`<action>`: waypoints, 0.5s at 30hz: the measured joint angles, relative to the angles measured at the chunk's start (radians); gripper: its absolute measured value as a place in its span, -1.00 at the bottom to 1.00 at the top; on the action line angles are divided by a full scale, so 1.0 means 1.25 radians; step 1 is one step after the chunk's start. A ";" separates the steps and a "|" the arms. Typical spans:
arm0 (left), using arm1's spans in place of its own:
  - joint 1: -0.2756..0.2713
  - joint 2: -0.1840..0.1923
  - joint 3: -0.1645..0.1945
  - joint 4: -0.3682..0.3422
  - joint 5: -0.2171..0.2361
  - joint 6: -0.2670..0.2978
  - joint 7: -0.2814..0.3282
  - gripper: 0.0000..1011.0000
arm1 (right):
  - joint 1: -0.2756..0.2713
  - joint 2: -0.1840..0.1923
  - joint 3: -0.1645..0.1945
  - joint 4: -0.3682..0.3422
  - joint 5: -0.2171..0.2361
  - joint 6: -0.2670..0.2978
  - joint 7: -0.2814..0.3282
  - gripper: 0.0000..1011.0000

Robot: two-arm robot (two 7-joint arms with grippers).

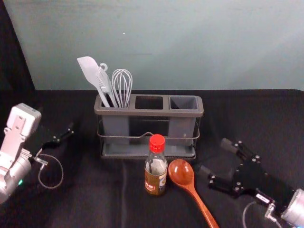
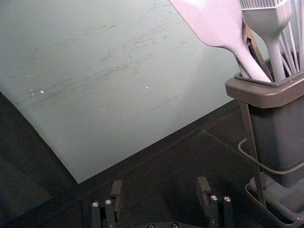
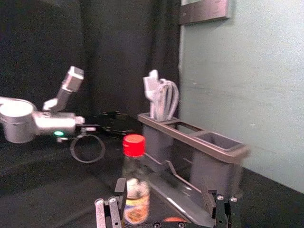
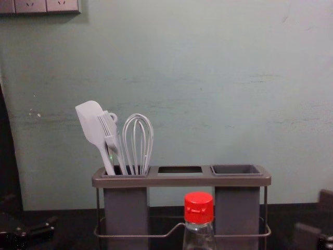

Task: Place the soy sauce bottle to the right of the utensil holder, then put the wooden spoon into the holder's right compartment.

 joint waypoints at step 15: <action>0.000 0.000 0.000 0.000 0.000 0.000 0.000 1.00 | 0.147 -0.092 -0.086 0.039 -0.016 0.161 0.086 0.98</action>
